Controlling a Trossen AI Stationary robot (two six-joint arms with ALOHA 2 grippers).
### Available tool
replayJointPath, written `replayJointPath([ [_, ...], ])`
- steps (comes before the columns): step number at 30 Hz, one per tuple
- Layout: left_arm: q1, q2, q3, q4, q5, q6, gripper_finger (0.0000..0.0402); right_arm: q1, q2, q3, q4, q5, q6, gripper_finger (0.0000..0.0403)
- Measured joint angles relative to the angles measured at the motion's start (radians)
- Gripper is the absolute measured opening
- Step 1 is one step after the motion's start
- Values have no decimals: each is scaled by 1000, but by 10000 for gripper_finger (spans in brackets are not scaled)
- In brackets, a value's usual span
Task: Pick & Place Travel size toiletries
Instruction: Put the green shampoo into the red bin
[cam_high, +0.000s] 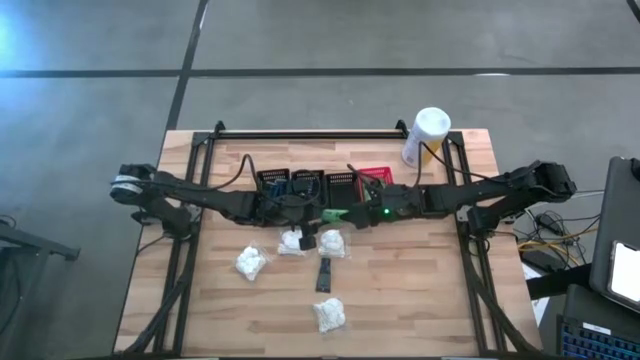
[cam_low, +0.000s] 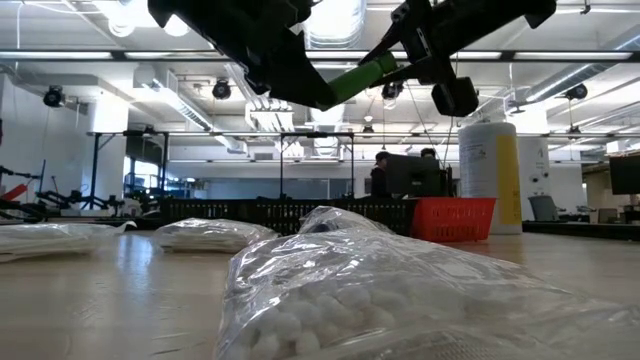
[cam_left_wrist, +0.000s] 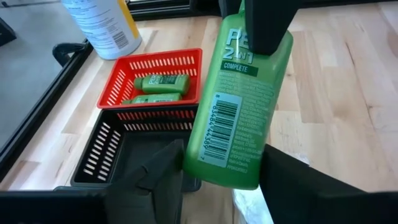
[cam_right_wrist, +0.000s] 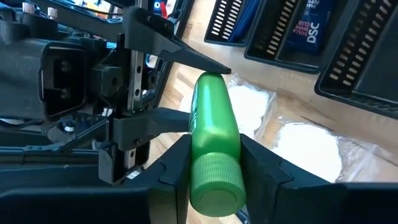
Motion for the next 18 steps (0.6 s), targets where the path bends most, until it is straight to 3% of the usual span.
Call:
replayJointPath([
  [8, -5, -1, 0, -82, 2, -50, 223, 0, -2, -1, -82, 57, -24, 103],
  [18, -82, -60, -4, -379, -1, -136, 227, 0, -30, -1, -269, 161, 2, 102],
])
